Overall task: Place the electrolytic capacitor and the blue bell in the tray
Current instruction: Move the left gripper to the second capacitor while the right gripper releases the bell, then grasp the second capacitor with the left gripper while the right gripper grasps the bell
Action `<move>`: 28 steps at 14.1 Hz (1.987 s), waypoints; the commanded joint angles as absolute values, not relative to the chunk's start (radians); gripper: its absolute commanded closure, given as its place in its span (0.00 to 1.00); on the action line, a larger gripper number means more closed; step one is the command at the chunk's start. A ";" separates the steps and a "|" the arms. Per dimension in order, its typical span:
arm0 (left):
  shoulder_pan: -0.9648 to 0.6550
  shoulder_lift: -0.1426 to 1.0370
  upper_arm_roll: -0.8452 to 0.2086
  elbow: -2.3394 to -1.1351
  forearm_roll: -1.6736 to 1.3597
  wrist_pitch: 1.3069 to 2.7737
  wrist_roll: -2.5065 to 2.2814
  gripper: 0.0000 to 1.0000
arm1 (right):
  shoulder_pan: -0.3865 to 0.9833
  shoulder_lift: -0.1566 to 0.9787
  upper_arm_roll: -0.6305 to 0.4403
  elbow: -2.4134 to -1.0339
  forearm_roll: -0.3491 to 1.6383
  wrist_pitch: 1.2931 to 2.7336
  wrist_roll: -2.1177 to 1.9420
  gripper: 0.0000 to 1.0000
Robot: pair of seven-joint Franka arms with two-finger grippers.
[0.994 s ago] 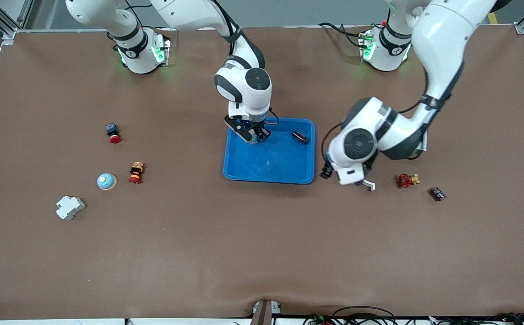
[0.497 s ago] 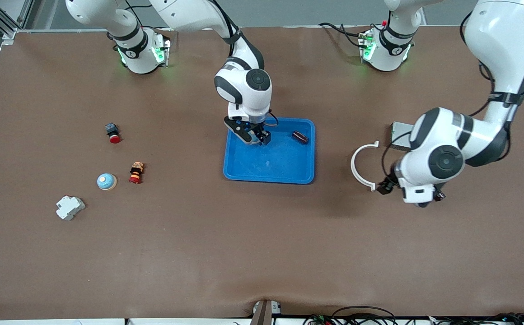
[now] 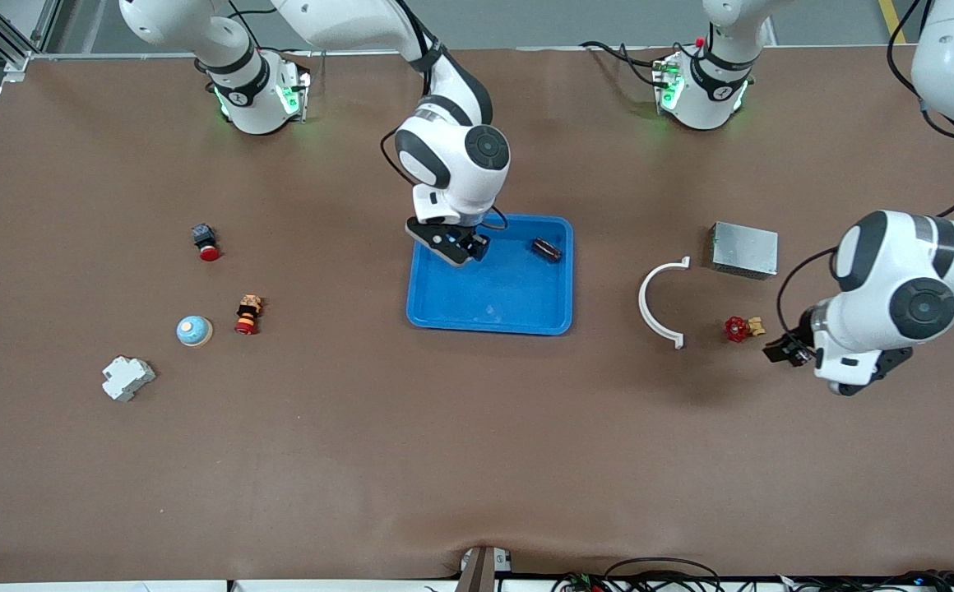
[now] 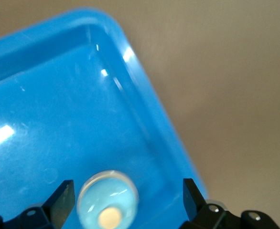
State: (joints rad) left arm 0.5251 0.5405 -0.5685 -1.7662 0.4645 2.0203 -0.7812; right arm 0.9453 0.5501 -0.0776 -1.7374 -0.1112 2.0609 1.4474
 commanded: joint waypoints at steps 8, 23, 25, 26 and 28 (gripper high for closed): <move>0.624 0.652 -0.580 -1.779 0.580 2.204 -0.699 0.13 | 0.479 0.226 -0.069 -1.966 -0.135 1.988 0.627 0.00; 0.673 0.683 -0.569 -1.841 0.580 2.270 -0.681 1.00 | -0.060 0.281 -0.064 -2.034 -0.103 2.333 -0.012 0.00; 0.673 0.669 -0.577 -1.845 0.580 2.243 -0.680 1.00 | -0.069 0.327 -0.064 -2.036 0.001 2.350 -0.018 0.00; 0.673 0.652 -0.587 -1.856 0.578 2.215 -0.681 1.00 | -0.069 0.345 -0.064 -2.036 0.026 2.359 -0.020 0.00; 0.673 0.603 -0.624 -1.868 0.571 2.148 -0.687 1.00 | -0.069 0.376 -0.064 -2.040 0.055 2.385 -0.020 0.00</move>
